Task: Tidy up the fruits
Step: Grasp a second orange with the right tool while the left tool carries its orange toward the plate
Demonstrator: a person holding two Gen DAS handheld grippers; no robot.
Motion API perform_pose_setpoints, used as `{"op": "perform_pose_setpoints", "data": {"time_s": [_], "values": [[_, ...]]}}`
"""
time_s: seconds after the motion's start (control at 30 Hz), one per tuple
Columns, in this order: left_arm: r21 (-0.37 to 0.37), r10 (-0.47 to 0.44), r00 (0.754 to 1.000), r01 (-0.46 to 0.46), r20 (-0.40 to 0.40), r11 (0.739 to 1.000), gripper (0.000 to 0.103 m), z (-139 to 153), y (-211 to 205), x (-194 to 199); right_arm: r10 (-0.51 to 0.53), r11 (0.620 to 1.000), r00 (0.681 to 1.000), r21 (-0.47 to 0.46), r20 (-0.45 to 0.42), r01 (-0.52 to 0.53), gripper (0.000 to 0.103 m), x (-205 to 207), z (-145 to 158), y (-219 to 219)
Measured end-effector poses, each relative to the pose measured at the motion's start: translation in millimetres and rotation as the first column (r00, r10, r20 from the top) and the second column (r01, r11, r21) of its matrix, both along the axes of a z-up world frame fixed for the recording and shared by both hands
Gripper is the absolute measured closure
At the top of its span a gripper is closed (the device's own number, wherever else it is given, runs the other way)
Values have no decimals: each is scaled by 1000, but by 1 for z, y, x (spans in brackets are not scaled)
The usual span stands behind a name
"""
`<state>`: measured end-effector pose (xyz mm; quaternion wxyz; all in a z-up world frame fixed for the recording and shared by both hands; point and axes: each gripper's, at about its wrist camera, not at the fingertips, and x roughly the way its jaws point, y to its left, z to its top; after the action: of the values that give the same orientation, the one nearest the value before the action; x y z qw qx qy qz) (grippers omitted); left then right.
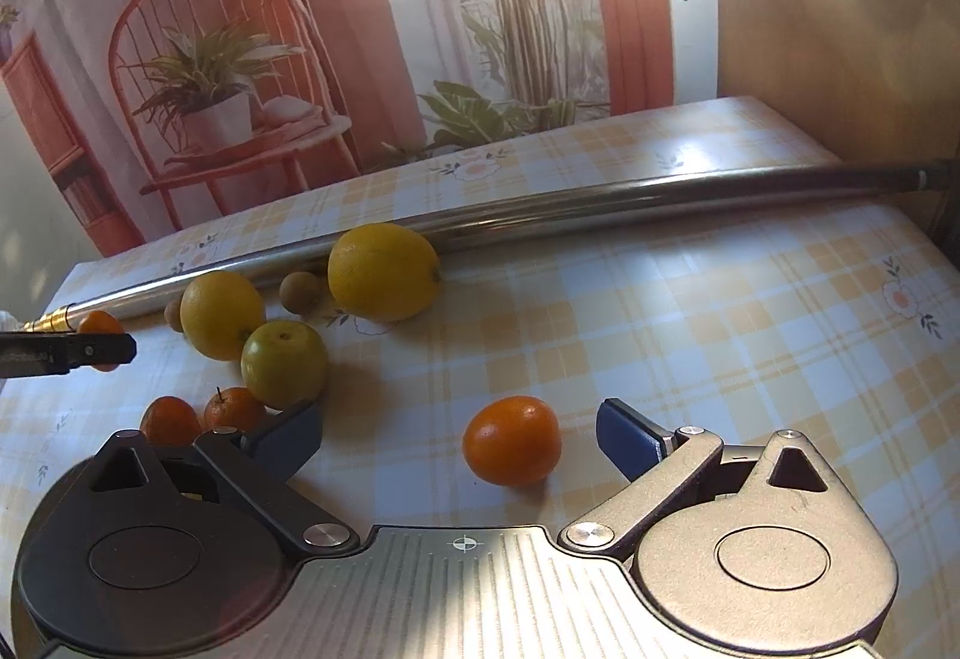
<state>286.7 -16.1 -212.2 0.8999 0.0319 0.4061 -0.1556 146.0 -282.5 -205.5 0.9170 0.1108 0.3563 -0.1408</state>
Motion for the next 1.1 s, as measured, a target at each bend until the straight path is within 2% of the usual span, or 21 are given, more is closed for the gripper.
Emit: {"op": "perform_pose_setpoints", "data": {"time_s": [0.27, 0.5, 0.63, 0.8, 1.03, 1.1], "values": [[-39, -4, 999, 5, 34, 999, 67, 21, 15, -54, 58, 995, 998, -79, 13, -57, 10, -5, 10, 18], [-76, -3, 1000, 5, 25, 997, 67, 19, 25, -91, 89, 988, 996, -130, 7, -87, 13, -19, 14, 29], [-84, 11, 1000, -10, 7, 996, 67, 13, 27, -100, 119, 989, 993, -88, -10, -119, 17, -26, 13, 25], [-81, 6, 1000, -5, 2, 997, 67, 9, 25, -106, 84, 994, 996, -68, 4, -84, 17, -30, 5, 16], [-72, -8, 1000, 7, -17, 997, 67, 5, 20, -110, 33, 995, 999, -99, -2, -33, 17, -25, -3, 7], [-69, -11, 1000, 10, -25, 998, 67, 3, 19, -111, 33, 992, 999, -118, -2, -33, 20, -22, -6, 6]]}}
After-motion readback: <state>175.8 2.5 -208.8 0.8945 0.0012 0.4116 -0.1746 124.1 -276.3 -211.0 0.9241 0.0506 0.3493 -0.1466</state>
